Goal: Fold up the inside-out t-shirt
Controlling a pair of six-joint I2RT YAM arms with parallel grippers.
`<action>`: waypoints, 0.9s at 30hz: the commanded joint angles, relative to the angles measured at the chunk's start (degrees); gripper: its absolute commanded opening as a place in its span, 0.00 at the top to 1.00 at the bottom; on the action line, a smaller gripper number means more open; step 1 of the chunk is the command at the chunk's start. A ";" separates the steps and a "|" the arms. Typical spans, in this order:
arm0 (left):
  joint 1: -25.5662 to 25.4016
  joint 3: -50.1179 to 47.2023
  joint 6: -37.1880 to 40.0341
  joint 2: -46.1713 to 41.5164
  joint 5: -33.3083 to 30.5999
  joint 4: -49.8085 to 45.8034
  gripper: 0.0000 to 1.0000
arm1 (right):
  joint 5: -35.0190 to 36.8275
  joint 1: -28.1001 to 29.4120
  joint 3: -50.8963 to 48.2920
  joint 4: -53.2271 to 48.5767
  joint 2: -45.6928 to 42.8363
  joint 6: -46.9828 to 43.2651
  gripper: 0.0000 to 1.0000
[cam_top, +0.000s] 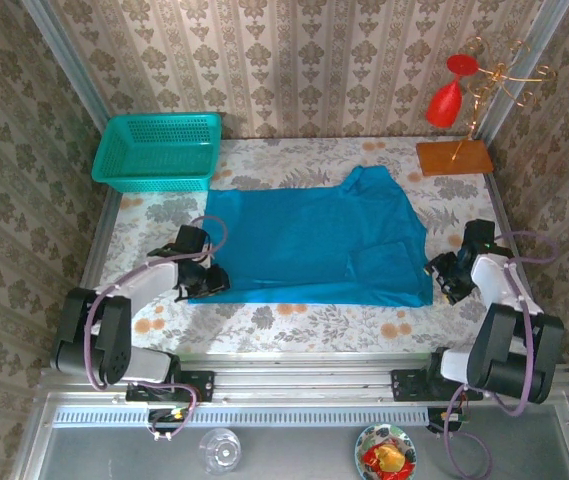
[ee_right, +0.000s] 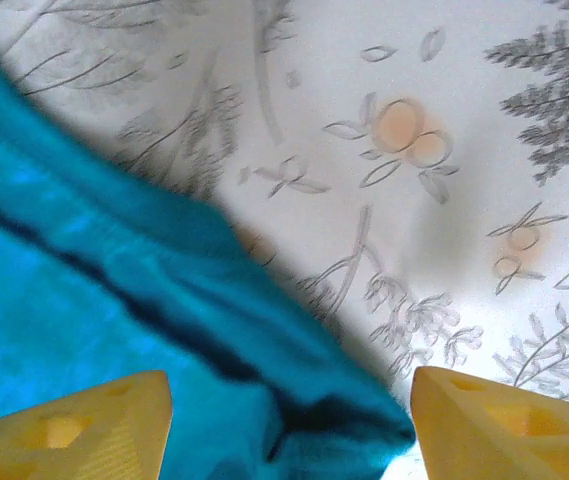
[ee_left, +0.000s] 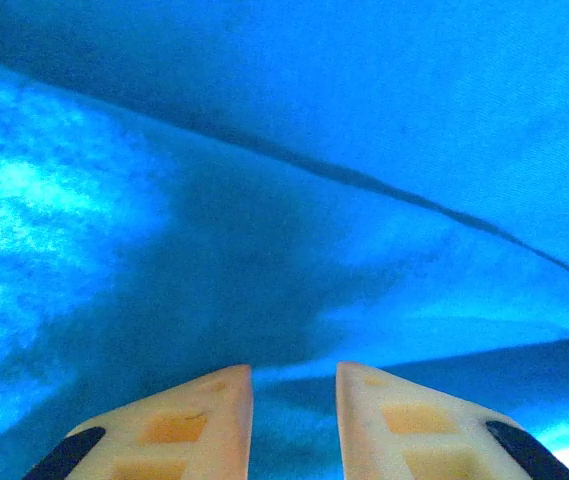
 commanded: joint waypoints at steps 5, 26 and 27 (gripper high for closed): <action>0.33 1.77 -0.10 0.57 -0.83 -3.83 0.70 | -11.88 11.38 1.74 -2.00 -0.06 0.09 0.33; -0.76 -0.16 1.34 -5.99 1.13 -5.22 0.69 | 0.25 3.48 -1.33 0.40 6.19 -5.07 0.33; -0.84 1.11 2.87 -6.85 1.36 -5.58 0.69 | 0.33 3.48 -0.72 -0.30 5.21 -5.66 0.33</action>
